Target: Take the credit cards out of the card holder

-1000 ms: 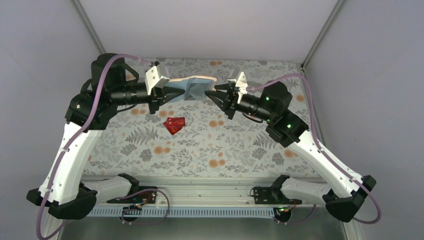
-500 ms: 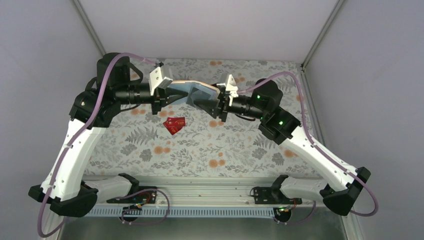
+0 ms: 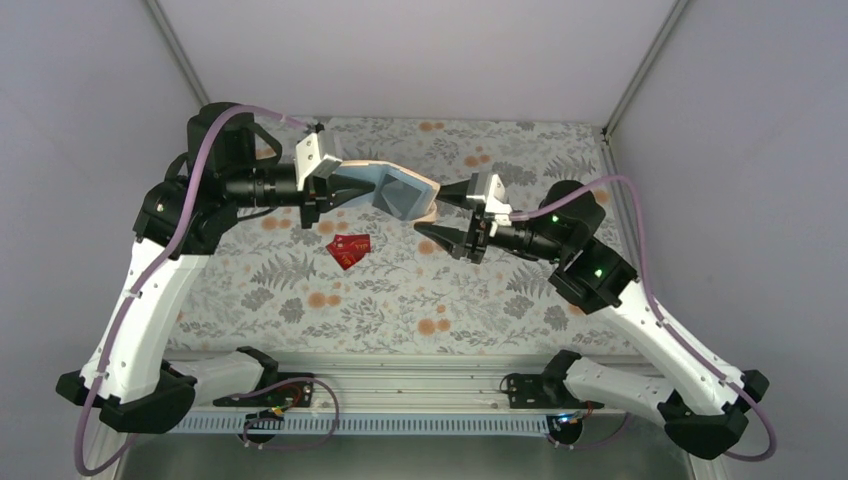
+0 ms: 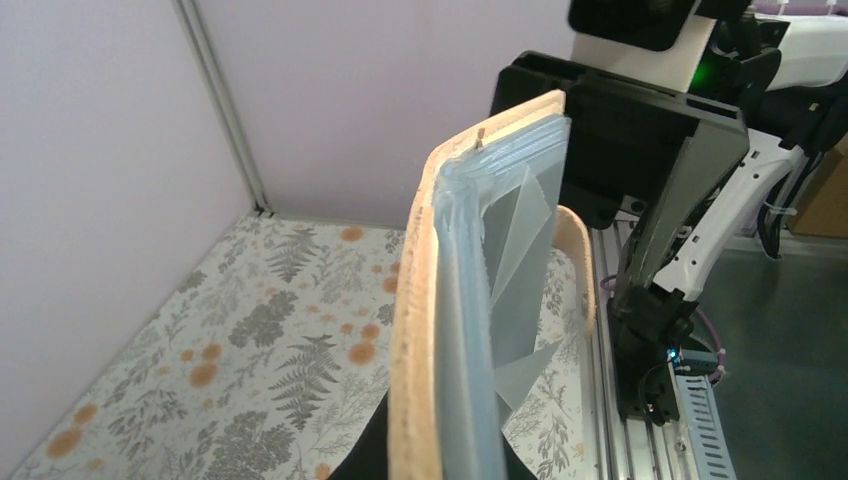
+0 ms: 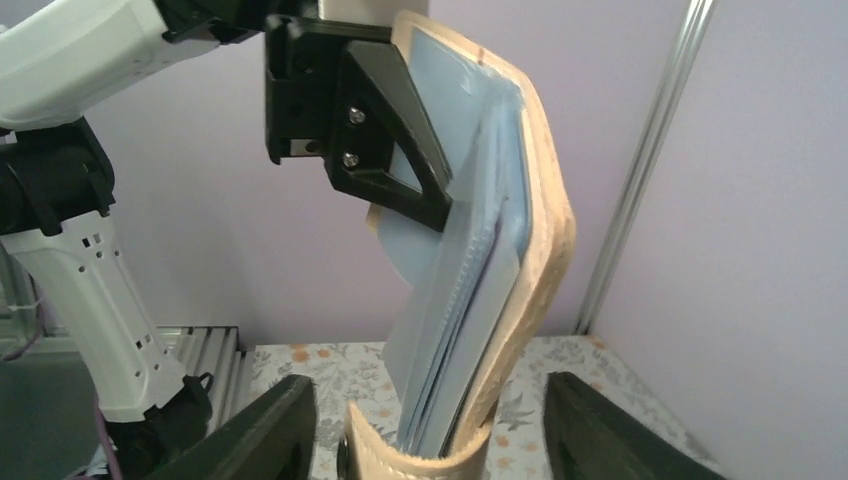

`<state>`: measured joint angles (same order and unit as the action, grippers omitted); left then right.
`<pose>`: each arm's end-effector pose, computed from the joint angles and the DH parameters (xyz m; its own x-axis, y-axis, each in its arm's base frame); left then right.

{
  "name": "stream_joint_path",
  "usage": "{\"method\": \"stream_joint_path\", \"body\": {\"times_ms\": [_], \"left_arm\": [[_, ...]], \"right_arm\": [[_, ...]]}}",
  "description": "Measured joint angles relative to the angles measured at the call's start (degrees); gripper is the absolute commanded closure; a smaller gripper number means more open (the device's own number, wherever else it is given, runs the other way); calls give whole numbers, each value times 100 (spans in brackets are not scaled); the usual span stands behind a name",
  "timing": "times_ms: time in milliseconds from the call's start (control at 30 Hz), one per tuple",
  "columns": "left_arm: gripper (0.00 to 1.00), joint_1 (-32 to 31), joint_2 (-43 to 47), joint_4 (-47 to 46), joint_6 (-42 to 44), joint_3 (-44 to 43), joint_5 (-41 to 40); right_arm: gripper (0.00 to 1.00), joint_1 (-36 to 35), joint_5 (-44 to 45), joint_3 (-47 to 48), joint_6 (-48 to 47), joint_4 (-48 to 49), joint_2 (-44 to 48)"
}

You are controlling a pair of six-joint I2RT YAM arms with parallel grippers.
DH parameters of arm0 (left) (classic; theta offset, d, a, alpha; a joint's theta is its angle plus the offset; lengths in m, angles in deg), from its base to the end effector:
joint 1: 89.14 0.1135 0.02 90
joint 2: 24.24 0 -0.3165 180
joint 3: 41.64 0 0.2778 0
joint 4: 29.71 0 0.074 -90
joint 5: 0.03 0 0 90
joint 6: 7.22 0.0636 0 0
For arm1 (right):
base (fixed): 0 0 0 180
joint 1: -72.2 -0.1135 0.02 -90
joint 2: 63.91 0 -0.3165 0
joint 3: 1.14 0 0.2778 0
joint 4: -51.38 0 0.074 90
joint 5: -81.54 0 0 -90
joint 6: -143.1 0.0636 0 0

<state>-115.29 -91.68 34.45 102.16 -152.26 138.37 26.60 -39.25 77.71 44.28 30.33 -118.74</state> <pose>0.1672 -0.1351 0.5543 0.0019 0.2445 -0.9696 0.9739 0.2196 0.0573 0.1306 0.1799 0.4920 0.1848 0.0004 -0.9828 -0.9544 0.2387 -0.1793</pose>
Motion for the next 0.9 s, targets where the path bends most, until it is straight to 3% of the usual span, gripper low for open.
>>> {"method": "stream_joint_path", "body": {"times_ms": [67,233,333,433,533,800,900], "left_arm": [[98,0,0,20,28,0,31],[98,0,2,33,59,0,35],[97,0,7,42,94,0,92],[98,0,22,74,122,0,140],[98,0,46,101,205,0,160],[98,-2,96,227,382,2,160],[98,-2,98,243,400,2,162]], "right_arm": [[35,4,61,15,11,-31,-44],[64,15,55,129,103,-26,-299],[71,28,17,129,155,-59,-330],[68,39,-76,129,105,-63,-297],[56,76,-140,129,101,-68,-262],[58,282,-205,129,214,-74,-184],[63,308,-227,129,275,-72,-184]]}}
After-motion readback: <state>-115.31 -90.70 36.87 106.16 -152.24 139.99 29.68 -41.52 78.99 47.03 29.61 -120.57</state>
